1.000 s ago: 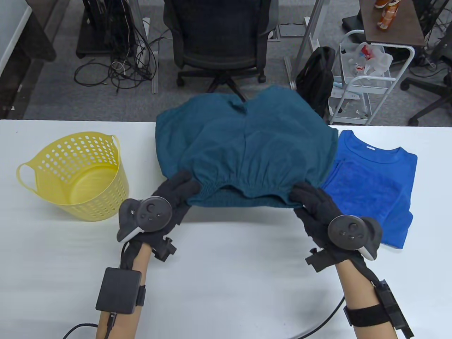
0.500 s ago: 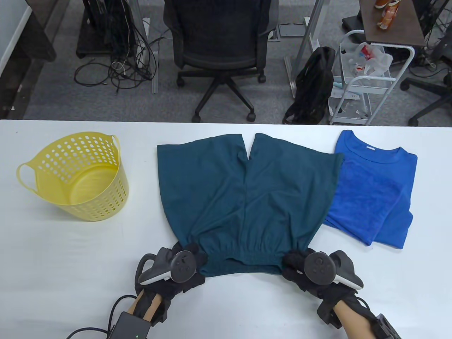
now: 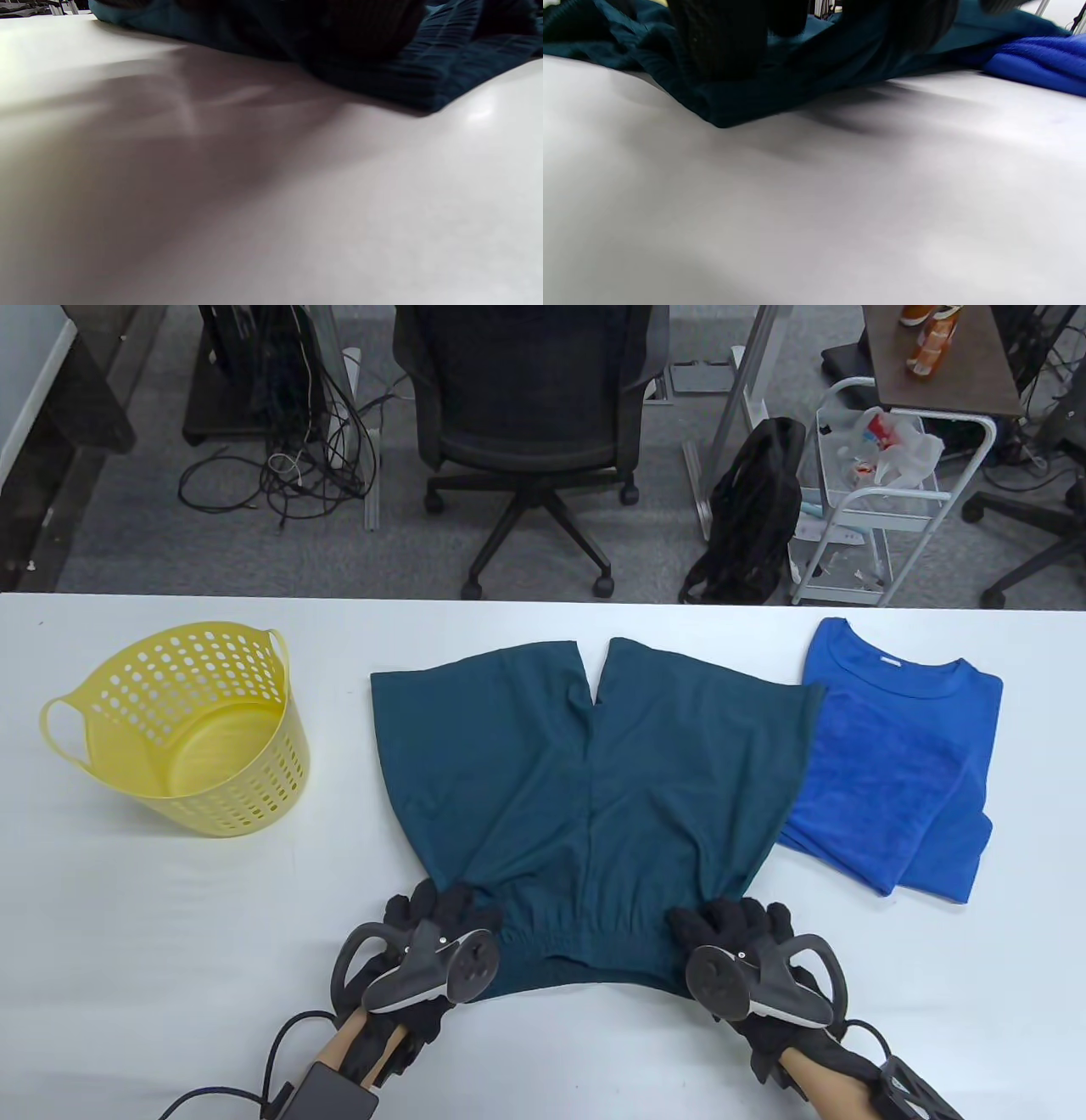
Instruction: Fold and stack clothes and towels from laundry basket
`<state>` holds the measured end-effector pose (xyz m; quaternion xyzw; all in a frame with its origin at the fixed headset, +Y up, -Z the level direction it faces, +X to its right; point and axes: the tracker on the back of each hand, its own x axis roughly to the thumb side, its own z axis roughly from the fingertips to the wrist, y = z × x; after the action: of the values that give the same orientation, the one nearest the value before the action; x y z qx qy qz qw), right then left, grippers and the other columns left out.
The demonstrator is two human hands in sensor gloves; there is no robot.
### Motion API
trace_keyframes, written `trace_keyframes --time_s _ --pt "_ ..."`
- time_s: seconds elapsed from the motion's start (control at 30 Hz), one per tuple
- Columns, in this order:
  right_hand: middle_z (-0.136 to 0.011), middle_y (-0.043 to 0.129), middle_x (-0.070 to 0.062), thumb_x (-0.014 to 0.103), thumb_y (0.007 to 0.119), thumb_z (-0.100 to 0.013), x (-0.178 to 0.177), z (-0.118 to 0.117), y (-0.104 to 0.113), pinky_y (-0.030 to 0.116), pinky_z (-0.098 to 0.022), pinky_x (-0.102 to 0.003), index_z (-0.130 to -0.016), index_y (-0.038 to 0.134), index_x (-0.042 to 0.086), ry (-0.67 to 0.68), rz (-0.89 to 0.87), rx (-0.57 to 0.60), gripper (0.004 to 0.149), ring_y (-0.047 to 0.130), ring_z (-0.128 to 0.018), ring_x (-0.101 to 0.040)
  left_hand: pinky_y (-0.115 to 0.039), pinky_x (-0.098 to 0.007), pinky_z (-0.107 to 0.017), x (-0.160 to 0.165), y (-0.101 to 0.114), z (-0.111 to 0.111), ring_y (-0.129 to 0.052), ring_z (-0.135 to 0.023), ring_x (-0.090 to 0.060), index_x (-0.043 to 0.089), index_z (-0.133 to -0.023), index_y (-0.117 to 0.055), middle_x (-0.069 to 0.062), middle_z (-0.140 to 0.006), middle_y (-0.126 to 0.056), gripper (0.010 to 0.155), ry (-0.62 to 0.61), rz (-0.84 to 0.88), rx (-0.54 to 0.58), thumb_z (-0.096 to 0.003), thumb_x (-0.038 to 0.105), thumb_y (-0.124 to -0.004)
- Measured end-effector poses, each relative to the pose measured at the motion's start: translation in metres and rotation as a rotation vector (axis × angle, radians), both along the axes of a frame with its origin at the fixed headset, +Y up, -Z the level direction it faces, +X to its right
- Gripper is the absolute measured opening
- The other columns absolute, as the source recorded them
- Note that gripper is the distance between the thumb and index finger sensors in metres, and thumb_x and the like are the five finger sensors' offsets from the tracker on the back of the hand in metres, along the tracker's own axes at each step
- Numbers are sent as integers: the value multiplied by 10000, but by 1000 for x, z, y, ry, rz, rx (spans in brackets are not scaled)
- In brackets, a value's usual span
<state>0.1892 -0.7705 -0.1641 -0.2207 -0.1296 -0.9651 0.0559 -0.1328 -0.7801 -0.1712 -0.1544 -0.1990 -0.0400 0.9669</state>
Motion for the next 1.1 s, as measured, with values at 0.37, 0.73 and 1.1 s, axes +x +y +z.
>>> trace_keyframes --time_s 0.37,0.73,1.1 --pt "-1177 109 -360 441 750 -576 15 -10 -8 381 -678 -818 -1201 206 43 -58 -91 -364 919 179 -1005 -652 -444 -766 -728 -12 -7 -6 -240 -1125 -567 285 -1236 -275 -210 -1290 -166 918 -36 46 -279 -512 561 -768" --pt "-1187 357 -368 424 655 -637 2 4 31 497 -671 -772 -1196 404 52 20 -208 -97 716 481 -1014 -612 -652 -644 -740 9 93 -53 -671 -1095 -507 339 -1230 -463 -265 -1296 -454 730 149 -3 -10 -577 581 -683" --pt "-1242 311 -229 442 643 -621 -12 14 9 378 -676 -818 -1151 576 203 190 -96 -314 585 270 -1048 -608 -496 -715 -779 148 13 -175 -329 -1171 -519 472 -1146 -221 -192 -1278 -86 855 36 -461 -164 -555 375 -831"
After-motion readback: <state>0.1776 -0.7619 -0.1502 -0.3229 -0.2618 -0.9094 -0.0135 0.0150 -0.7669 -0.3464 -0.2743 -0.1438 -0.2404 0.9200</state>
